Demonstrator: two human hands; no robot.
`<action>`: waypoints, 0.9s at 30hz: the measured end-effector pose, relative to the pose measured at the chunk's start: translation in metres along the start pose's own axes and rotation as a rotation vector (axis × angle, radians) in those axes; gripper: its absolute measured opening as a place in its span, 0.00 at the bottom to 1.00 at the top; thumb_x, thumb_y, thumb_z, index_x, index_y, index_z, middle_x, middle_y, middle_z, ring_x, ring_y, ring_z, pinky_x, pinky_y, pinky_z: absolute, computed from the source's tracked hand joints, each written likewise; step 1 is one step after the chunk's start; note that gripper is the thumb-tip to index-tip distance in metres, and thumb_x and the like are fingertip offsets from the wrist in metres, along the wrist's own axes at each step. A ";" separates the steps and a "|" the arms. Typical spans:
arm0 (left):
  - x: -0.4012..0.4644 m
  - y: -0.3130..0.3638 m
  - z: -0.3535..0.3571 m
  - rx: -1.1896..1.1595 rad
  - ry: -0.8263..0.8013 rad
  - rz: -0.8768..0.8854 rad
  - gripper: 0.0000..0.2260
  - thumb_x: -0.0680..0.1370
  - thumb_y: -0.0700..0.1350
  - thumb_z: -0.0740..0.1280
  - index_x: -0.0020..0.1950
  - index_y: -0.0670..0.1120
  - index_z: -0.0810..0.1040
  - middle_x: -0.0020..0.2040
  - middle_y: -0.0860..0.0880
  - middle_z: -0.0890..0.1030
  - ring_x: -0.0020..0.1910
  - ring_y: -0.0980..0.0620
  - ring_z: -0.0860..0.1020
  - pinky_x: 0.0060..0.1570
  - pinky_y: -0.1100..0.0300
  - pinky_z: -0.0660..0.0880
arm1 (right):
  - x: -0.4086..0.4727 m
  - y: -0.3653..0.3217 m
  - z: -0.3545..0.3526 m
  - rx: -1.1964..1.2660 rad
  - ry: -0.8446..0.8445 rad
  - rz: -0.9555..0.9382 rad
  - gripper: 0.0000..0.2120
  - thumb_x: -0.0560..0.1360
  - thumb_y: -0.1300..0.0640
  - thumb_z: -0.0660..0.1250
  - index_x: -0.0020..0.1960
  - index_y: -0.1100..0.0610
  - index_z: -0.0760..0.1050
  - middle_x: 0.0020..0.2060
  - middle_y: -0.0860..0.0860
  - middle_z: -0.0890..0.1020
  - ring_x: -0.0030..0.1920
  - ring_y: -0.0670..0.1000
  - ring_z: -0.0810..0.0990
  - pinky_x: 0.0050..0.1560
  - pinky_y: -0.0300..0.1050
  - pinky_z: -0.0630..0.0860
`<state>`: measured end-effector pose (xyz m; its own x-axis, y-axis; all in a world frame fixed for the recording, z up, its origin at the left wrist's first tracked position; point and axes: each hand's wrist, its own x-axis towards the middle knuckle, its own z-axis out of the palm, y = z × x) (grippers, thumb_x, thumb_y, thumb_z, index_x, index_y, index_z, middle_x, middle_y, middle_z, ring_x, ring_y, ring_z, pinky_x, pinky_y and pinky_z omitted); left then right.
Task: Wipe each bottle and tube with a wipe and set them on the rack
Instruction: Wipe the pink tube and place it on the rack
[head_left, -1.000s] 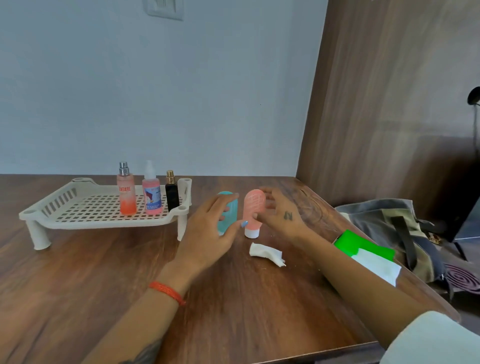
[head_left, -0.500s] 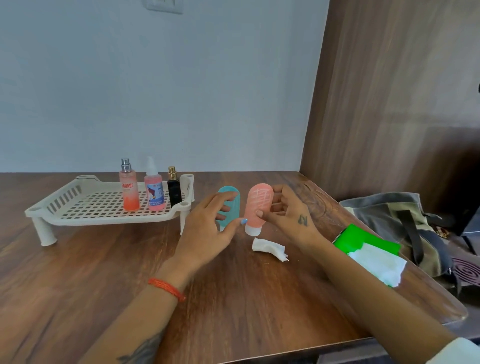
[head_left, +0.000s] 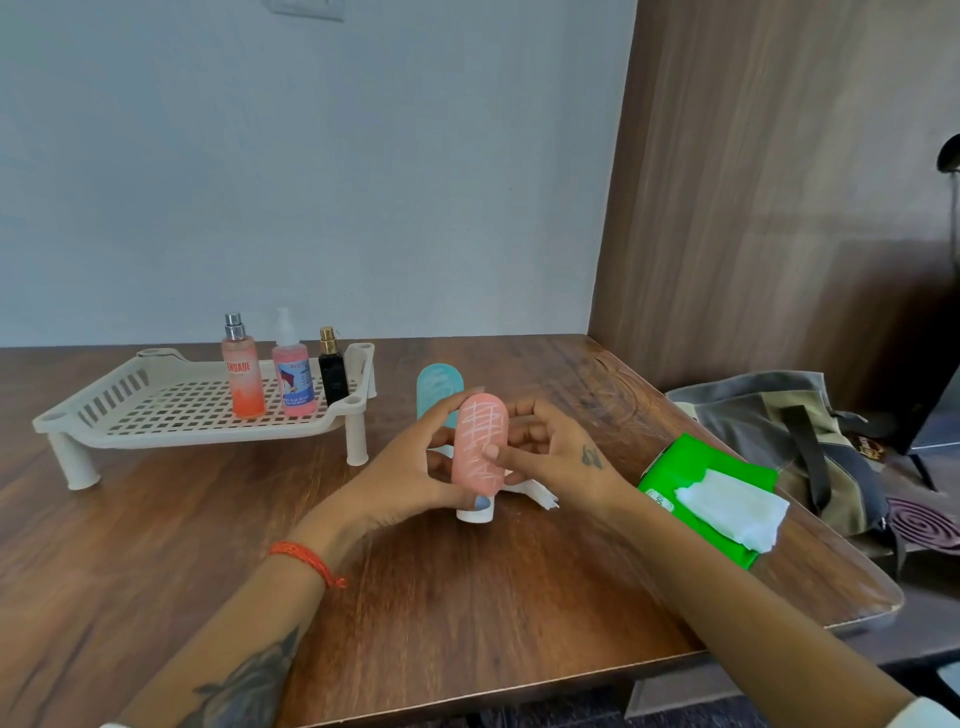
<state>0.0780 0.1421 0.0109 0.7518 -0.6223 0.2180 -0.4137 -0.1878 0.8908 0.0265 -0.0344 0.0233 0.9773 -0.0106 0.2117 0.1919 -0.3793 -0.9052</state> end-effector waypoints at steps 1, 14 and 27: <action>0.000 0.000 0.000 0.006 0.002 -0.009 0.41 0.66 0.41 0.78 0.58 0.76 0.59 0.60 0.62 0.69 0.60 0.55 0.73 0.51 0.64 0.77 | 0.000 0.000 -0.002 -0.048 0.037 -0.035 0.17 0.72 0.53 0.71 0.58 0.50 0.70 0.53 0.49 0.80 0.50 0.48 0.81 0.49 0.44 0.81; -0.002 0.004 0.000 0.065 0.042 -0.002 0.43 0.64 0.42 0.79 0.59 0.79 0.58 0.62 0.63 0.66 0.63 0.55 0.71 0.57 0.58 0.76 | -0.003 0.021 -0.012 -0.783 0.141 -0.165 0.08 0.74 0.59 0.66 0.51 0.53 0.82 0.46 0.48 0.82 0.47 0.49 0.79 0.43 0.38 0.71; -0.003 0.008 0.006 0.069 0.045 0.018 0.42 0.63 0.41 0.80 0.59 0.75 0.60 0.58 0.57 0.73 0.50 0.58 0.79 0.51 0.58 0.80 | -0.003 0.014 0.018 -0.630 0.462 -0.797 0.16 0.74 0.51 0.61 0.61 0.52 0.76 0.51 0.56 0.79 0.49 0.52 0.78 0.45 0.43 0.78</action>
<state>0.0694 0.1377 0.0154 0.7655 -0.5915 0.2531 -0.4606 -0.2292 0.8575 0.0275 -0.0232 0.0033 0.4427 0.1515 0.8838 0.5413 -0.8309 -0.1287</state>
